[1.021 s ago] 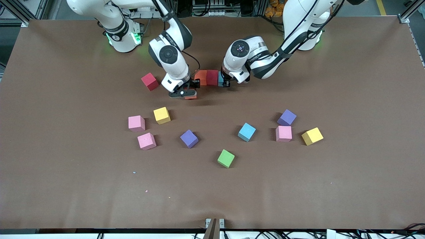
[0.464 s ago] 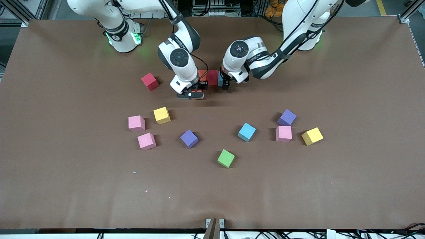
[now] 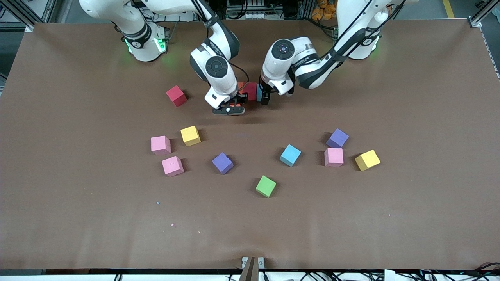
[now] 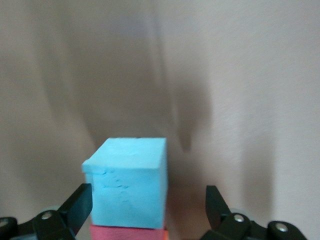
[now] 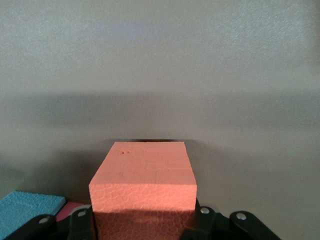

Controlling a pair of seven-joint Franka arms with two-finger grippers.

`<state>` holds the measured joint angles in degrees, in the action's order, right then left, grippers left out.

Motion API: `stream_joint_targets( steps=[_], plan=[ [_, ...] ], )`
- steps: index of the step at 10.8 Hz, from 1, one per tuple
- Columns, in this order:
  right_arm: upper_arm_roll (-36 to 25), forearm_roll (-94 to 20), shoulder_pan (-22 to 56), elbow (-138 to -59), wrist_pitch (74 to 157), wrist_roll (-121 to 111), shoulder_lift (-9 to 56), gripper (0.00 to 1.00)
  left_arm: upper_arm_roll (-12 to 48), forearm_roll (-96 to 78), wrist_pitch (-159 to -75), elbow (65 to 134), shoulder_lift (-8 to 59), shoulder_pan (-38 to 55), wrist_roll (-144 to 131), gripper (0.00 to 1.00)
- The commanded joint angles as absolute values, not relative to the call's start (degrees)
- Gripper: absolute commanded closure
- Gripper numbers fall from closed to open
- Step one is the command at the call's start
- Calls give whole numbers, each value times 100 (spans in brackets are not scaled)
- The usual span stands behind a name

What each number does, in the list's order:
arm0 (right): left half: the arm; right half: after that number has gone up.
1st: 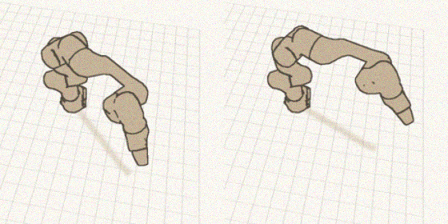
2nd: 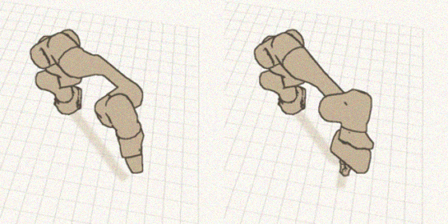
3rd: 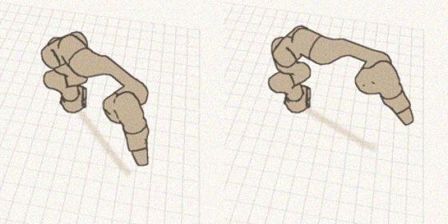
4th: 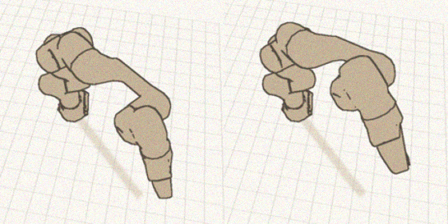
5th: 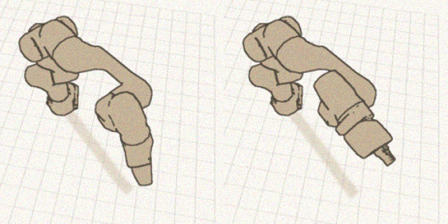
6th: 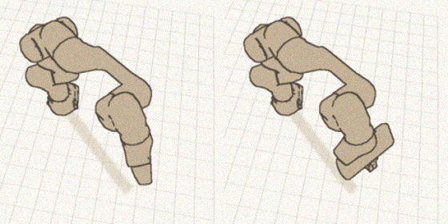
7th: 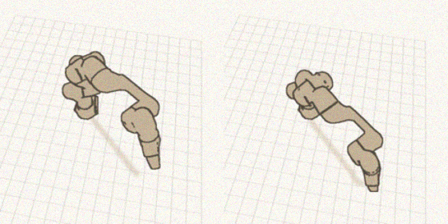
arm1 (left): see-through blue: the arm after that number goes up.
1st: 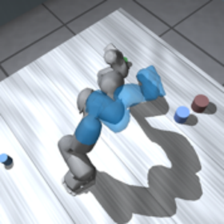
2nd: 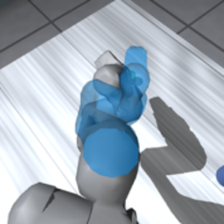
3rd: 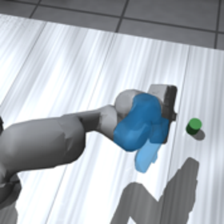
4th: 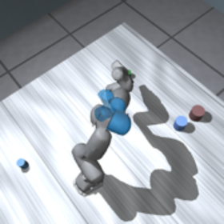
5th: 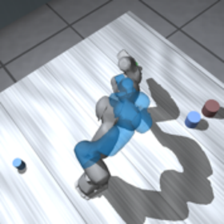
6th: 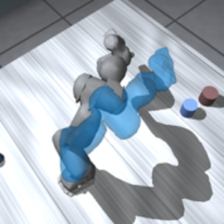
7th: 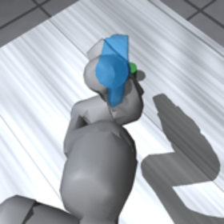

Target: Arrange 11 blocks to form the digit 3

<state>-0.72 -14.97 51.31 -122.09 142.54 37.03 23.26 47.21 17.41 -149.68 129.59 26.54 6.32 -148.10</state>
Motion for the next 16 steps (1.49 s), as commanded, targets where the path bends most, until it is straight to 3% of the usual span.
stream_joint_targets(
  steps=[1,10,16],
  plan=[
    [-114,-1547,5308,-12111,14186,3761,2443,82,4843,1846,-14723,12948,2242,160,-14346,0],
    [-141,-1547,5309,-12068,14142,3858,2610,80,4790,1072,-11508,9575,2452,-1423,-10420,0],
    [-132,-1547,5326,-11944,14142,4034,2681,78,4333,1572,-11391,9097,2514,-1679,-7333,0]
  ],
)
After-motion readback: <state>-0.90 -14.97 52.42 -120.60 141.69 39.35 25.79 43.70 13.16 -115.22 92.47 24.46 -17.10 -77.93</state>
